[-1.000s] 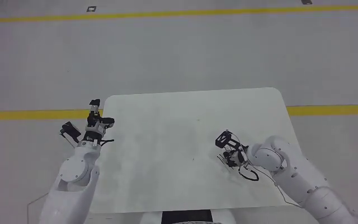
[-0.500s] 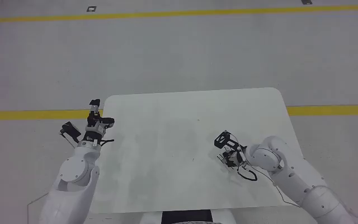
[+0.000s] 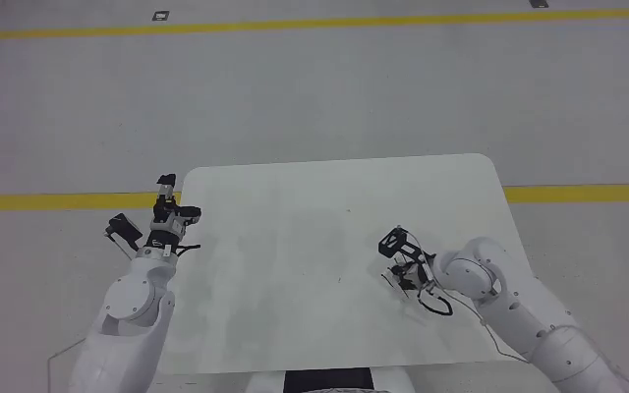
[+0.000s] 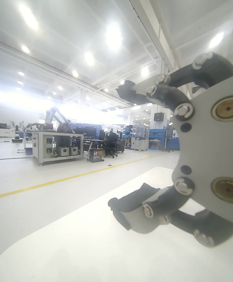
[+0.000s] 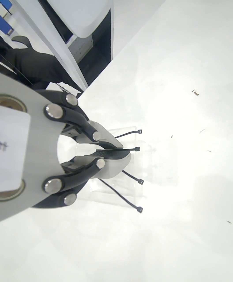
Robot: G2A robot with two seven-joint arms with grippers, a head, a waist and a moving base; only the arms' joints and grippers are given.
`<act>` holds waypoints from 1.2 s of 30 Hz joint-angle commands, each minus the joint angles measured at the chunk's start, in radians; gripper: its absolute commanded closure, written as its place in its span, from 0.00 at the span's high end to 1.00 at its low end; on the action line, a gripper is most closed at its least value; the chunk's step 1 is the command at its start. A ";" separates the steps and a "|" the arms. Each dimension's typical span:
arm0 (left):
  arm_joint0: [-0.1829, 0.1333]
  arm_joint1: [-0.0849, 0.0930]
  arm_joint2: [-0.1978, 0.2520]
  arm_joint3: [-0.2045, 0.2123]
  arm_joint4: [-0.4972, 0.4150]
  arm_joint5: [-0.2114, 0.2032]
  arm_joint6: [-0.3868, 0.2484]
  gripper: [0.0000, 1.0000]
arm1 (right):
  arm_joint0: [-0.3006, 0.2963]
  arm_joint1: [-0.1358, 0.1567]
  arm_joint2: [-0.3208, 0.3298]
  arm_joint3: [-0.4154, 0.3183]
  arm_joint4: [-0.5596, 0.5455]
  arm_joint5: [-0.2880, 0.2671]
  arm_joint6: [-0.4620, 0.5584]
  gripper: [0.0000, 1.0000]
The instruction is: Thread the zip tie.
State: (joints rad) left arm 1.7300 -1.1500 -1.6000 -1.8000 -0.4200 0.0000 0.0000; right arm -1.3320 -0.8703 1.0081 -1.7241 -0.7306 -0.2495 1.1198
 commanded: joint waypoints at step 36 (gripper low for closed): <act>0.000 0.000 0.000 0.000 0.000 0.000 0.000 1.00 | -0.239 0.054 0.359 -0.105 0.373 -0.091 -0.192 0.00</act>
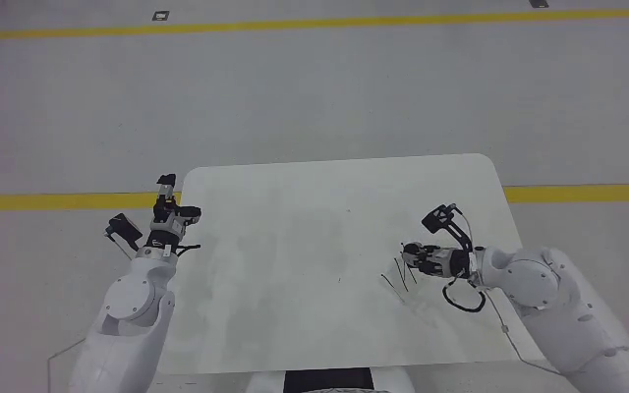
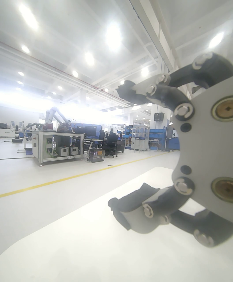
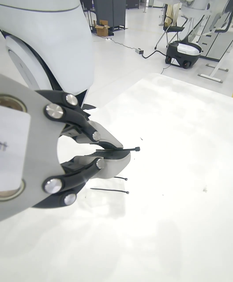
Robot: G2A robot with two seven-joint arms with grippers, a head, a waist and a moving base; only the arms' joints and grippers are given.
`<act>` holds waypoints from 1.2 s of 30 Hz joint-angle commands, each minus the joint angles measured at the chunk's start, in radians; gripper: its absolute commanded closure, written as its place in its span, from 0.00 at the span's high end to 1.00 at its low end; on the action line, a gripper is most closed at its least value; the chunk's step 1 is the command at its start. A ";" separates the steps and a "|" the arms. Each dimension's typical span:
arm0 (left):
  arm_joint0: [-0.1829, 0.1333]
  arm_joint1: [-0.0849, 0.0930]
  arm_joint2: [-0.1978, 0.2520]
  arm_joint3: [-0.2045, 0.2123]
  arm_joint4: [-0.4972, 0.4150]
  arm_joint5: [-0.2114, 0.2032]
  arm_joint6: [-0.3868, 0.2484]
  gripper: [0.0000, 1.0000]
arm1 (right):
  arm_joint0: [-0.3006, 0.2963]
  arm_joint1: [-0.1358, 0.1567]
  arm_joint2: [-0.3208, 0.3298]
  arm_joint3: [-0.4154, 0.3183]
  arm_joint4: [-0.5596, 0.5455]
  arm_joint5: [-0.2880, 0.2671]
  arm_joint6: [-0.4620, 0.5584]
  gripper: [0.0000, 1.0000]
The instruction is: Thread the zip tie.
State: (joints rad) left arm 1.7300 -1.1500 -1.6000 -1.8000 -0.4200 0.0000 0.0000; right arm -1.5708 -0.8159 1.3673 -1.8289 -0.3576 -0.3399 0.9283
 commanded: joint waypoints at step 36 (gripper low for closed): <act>0.000 0.000 0.000 0.000 0.000 0.000 0.000 1.00 | -0.074 -0.035 0.007 -0.020 0.349 0.000 -0.325 0.00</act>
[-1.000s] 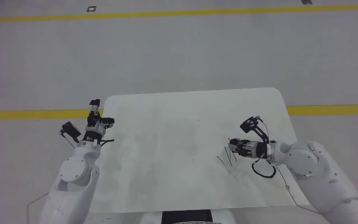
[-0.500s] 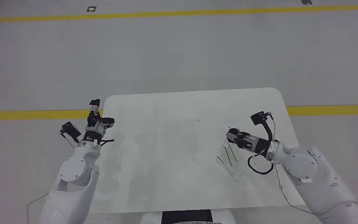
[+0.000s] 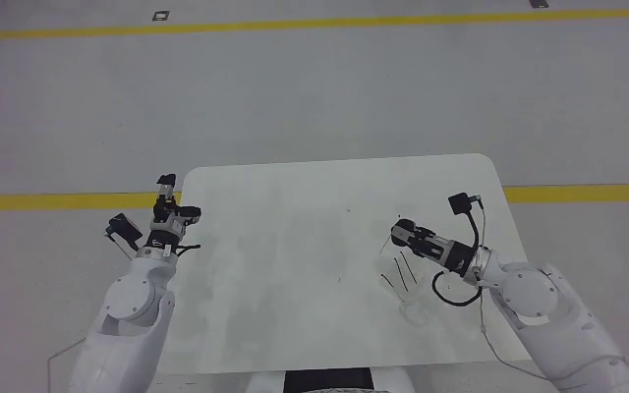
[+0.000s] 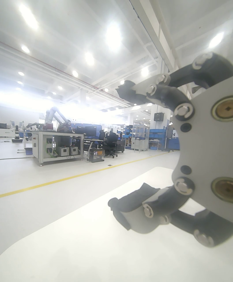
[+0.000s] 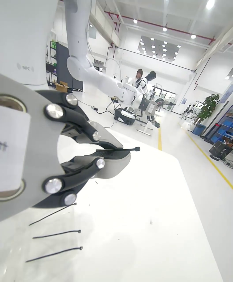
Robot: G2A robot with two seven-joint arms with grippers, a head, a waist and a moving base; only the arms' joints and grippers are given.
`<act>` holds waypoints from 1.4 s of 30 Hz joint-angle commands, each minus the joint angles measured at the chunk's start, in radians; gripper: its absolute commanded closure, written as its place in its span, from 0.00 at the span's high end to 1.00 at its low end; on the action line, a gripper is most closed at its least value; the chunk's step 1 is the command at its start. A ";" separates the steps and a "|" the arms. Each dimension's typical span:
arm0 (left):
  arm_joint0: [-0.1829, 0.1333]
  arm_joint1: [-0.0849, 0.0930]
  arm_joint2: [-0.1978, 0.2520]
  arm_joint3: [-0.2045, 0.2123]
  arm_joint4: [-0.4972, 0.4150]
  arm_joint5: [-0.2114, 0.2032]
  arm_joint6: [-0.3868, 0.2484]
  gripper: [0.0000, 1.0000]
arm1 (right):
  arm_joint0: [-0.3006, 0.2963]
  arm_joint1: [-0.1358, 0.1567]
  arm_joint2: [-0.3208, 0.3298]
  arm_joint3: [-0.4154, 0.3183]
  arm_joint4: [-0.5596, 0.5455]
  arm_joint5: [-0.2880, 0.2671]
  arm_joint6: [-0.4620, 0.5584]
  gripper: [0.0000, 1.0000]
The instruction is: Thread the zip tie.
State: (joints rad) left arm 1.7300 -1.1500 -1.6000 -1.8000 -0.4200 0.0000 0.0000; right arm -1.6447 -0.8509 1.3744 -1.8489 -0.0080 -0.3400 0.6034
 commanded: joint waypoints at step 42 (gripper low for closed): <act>-0.207 -0.049 0.458 0.066 0.344 -0.223 -0.165 1.00 | 0.014 -0.018 -0.034 0.019 0.107 0.063 -0.079 0.00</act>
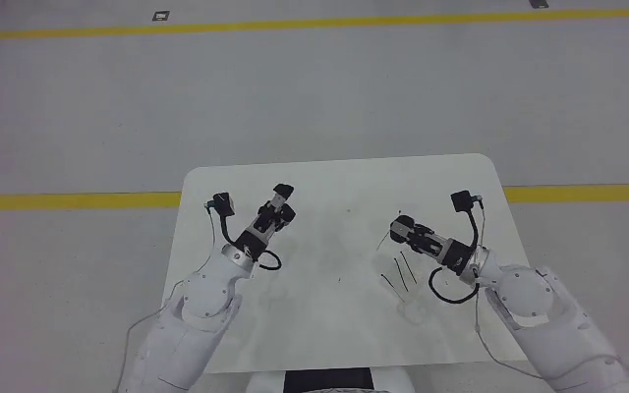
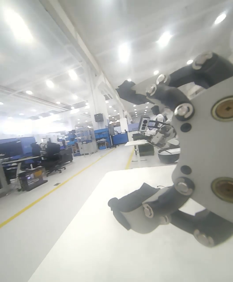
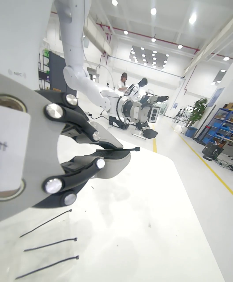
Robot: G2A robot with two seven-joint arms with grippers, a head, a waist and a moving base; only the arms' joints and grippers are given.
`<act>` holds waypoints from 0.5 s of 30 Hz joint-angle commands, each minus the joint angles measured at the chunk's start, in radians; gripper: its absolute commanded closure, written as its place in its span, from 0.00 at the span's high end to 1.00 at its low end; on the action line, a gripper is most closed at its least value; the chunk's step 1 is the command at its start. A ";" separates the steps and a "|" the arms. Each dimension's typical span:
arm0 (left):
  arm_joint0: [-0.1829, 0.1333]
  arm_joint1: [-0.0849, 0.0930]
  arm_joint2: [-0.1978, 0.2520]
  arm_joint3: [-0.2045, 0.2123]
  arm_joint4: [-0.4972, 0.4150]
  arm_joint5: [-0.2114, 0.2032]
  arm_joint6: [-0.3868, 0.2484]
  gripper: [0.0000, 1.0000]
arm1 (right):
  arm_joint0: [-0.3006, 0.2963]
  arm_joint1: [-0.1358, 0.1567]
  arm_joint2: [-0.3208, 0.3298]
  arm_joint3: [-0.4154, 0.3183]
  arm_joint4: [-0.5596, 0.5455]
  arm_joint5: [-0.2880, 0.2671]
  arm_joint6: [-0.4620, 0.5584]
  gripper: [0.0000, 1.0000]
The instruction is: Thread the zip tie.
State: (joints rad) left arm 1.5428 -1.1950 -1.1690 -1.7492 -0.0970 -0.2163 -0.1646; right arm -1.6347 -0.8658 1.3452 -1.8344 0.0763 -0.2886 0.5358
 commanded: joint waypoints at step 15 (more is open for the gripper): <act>-0.141 -0.036 0.188 0.116 0.133 -0.083 0.019 1.00 | 0.048 -0.027 -0.046 0.066 0.221 0.089 -0.025 0.00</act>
State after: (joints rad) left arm 1.4022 -1.2309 -0.9807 -1.6335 0.0364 -0.2992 -0.1460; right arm -1.5864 -0.8926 1.2996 -1.7685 0.2977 -0.1991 0.5112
